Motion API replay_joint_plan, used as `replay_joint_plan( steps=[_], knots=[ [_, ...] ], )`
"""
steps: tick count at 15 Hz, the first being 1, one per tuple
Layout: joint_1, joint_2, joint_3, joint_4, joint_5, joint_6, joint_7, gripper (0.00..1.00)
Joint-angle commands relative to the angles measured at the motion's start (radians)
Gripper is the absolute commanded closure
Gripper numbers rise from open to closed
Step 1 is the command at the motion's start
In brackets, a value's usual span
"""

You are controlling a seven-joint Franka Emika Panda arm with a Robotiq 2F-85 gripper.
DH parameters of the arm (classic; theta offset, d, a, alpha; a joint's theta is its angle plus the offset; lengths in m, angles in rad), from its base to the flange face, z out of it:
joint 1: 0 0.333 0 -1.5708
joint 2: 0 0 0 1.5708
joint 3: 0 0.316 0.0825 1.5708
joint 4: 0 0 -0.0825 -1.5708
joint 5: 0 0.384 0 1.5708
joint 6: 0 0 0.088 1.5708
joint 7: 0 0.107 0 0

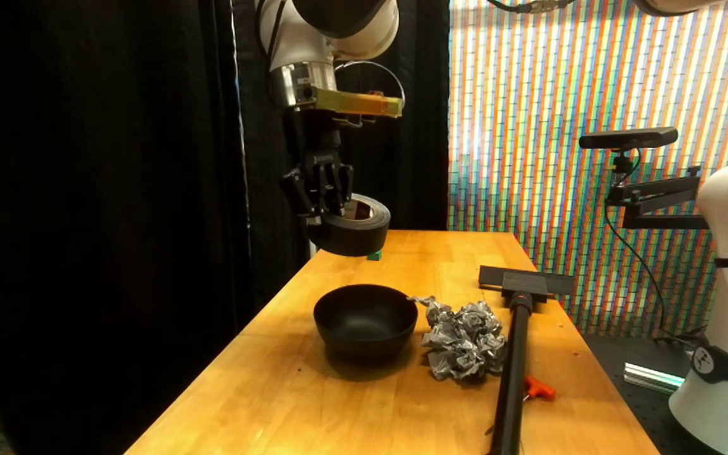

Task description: Pick up the tape and green block from the table and put them in the black bowl.

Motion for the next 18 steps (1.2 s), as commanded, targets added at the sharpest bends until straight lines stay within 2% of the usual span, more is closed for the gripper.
replay_joint_plan(
  steps=[1, 6, 10, 18],
  knots=[
    [-0.002, -0.118, 0.014, -0.142, 0.006, 0.065, 0.063, 0.92],
    [-0.014, -0.148, 0.018, -0.218, 0.007, 0.119, 0.048, 0.92],
    [-0.021, -0.110, 0.017, -0.211, 0.008, 0.151, 0.011, 0.92],
    [-0.045, -0.013, 0.011, -0.182, 0.044, 0.139, -0.058, 0.92]
  ],
)
